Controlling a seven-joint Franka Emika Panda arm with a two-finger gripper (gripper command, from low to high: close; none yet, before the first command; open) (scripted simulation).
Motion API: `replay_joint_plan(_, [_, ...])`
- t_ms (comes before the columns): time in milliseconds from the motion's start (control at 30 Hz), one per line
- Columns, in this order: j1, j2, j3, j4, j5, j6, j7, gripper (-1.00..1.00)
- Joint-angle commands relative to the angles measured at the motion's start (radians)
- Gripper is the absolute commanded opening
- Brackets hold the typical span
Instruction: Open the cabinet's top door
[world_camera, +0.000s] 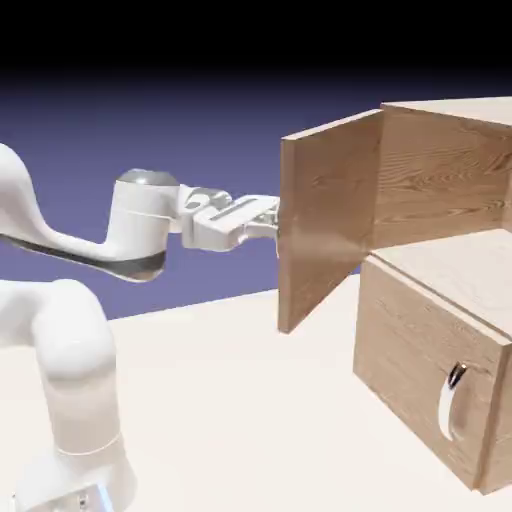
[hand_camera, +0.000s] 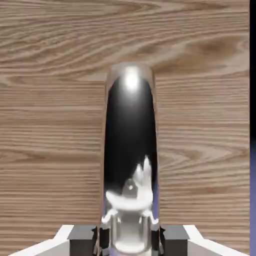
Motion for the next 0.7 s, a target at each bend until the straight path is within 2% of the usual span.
replay_joint_plan(0, [0.006, 0.012, 0.036, 0.012, 0.045, -0.038, -0.003, -1.00])
replay_joint_plan(300, [-0.048, 0.203, 0.362, 0.217, 0.373, -0.390, 0.024, -1.00])
replay_joint_plan(667, [-0.364, 0.461, 0.761, 0.586, 0.579, -0.779, 0.105, -1.00])
